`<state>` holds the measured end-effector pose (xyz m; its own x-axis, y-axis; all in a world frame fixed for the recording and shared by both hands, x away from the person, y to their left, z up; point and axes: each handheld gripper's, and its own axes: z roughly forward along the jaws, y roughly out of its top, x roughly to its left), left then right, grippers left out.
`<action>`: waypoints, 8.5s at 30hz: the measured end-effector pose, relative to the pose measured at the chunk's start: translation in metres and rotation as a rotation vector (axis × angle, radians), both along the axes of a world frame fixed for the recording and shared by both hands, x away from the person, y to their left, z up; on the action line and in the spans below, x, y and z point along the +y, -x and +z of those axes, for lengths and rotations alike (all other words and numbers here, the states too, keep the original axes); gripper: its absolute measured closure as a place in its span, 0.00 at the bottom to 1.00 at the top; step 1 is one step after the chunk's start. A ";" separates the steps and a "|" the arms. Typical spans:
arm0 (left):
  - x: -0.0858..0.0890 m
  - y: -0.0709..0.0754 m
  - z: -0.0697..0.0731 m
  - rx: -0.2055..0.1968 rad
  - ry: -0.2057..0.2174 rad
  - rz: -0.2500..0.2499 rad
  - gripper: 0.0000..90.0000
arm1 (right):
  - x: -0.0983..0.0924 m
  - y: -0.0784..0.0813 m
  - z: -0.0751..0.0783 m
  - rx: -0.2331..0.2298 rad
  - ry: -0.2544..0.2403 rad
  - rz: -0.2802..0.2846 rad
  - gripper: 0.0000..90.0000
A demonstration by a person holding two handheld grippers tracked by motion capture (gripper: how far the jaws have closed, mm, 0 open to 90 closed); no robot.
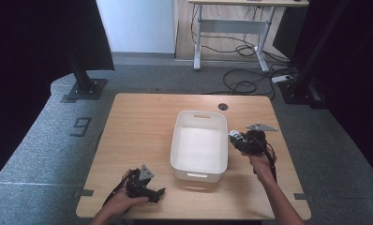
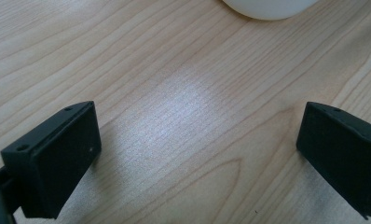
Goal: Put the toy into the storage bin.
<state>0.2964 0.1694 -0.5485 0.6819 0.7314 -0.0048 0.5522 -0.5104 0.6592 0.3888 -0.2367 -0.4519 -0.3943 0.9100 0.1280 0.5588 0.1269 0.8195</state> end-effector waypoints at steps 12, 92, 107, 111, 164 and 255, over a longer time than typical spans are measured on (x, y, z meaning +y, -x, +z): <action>0.000 0.000 0.000 -0.001 -0.001 -0.001 0.00 | 0.012 0.003 0.004 -0.014 0.006 0.026 0.56; 0.000 0.001 0.000 0.000 -0.002 0.002 0.00 | 0.078 0.002 -0.009 0.005 0.063 0.147 0.56; 0.000 0.001 0.000 -0.001 -0.001 0.003 0.00 | 0.091 -0.001 -0.012 0.013 0.062 0.163 0.55; 0.000 0.001 0.000 -0.001 -0.001 0.003 0.00 | 0.093 -0.001 -0.013 0.014 0.061 0.168 0.56; 0.001 0.002 0.000 0.000 -0.002 -0.002 0.00 | 0.144 -0.034 -0.009 0.070 0.088 0.194 0.56; 0.001 0.001 0.000 -0.002 -0.002 -0.004 0.00 | 0.168 -0.062 -0.058 0.404 0.169 0.265 0.42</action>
